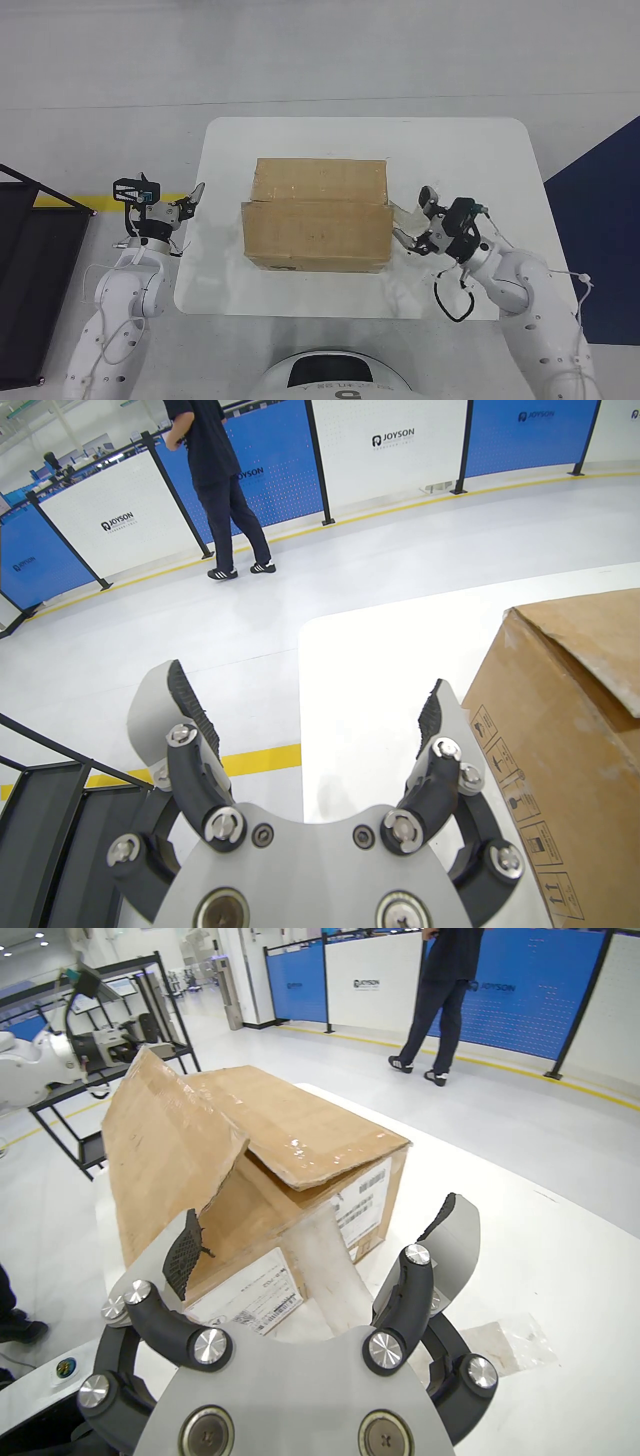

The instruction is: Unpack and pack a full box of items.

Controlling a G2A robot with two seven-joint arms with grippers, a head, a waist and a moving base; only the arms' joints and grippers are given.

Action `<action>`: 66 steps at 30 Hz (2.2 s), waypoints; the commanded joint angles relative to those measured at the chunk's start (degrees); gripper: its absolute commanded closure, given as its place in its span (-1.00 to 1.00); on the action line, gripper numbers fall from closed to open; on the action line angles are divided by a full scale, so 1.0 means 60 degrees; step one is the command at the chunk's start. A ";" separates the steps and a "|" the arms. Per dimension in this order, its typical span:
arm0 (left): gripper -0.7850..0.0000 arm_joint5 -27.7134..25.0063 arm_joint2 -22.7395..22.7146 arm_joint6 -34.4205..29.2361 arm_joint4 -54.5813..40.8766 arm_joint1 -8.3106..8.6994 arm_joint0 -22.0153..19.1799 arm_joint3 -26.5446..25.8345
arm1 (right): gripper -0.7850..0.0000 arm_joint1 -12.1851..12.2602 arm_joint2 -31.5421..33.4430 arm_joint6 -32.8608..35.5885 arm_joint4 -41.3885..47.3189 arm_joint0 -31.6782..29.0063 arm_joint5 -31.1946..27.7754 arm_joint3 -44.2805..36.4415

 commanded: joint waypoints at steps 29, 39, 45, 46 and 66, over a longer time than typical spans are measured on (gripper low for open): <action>-1.00 0.0000 0.0000 0.0000 0.0000 0.0000 0.0000 0.0000 | -1.00 0.1189 -0.1283 -0.0437 -0.0712 0.0696 0.3281 0.0637; -1.00 0.0000 0.0000 0.0000 0.0000 0.0000 0.0000 0.0000 | -1.00 0.1172 -0.1666 -0.0474 0.0286 0.1109 0.1269 0.0865; -1.00 0.0000 0.0000 0.0000 0.0000 0.0000 0.0000 0.0000 | -1.00 0.1276 -0.1560 -0.0165 0.1100 0.1350 -0.0777 0.1087; -1.00 0.0000 0.0000 0.0000 0.0000 0.0000 0.0000 0.0000 | -1.00 0.1294 -0.1527 -0.0148 0.1135 0.1348 -0.1019 0.1063; -1.00 0.0000 0.0000 0.0000 0.0000 0.0000 0.0000 0.0000 | -1.00 0.1317 -0.1290 -0.1104 -0.1061 0.0756 0.3203 0.0516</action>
